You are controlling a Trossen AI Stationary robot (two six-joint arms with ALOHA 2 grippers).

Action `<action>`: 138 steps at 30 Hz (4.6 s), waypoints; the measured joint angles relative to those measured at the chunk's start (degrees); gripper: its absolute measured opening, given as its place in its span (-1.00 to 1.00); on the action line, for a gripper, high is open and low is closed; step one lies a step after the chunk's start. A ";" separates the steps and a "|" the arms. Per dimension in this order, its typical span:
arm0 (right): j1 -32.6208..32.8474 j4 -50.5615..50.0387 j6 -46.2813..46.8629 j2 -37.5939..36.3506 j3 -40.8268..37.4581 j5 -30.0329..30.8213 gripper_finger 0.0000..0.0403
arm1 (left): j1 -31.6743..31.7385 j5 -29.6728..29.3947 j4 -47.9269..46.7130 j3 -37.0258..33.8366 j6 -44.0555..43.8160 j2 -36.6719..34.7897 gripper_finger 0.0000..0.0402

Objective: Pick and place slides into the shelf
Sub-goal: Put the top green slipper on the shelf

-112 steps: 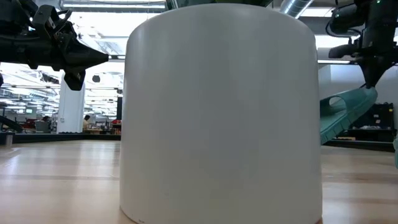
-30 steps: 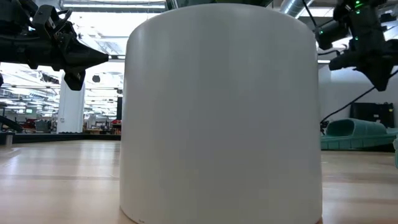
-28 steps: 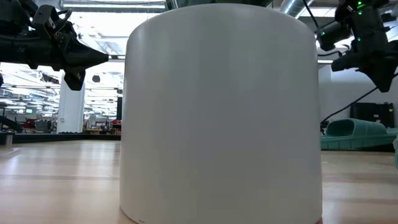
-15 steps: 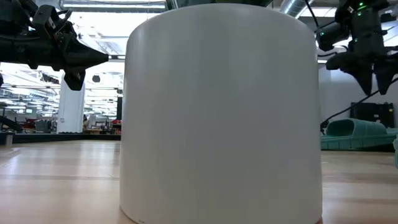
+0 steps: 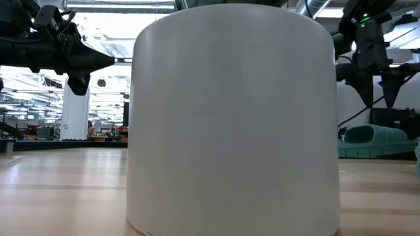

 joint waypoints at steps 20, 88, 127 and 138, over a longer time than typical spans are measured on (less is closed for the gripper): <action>16.15 1.80 11.75 17.76 0.02 6.13 0.06 | 0.01 0.00 0.00 0.00 0.00 0.00 -1.00; 10.81 3.43 14.44 18.50 1.43 14.55 -0.99 | -0.01 0.00 0.00 0.00 0.02 -0.02 -1.00; 19.65 -10.07 5.95 30.40 37.09 2.42 -1.00 | -0.01 0.00 0.00 0.00 0.00 0.00 -1.00; 24.68 -9.98 7.03 42.10 49.76 0.89 -1.00 | -0.01 0.00 0.02 0.00 0.00 -0.02 -1.00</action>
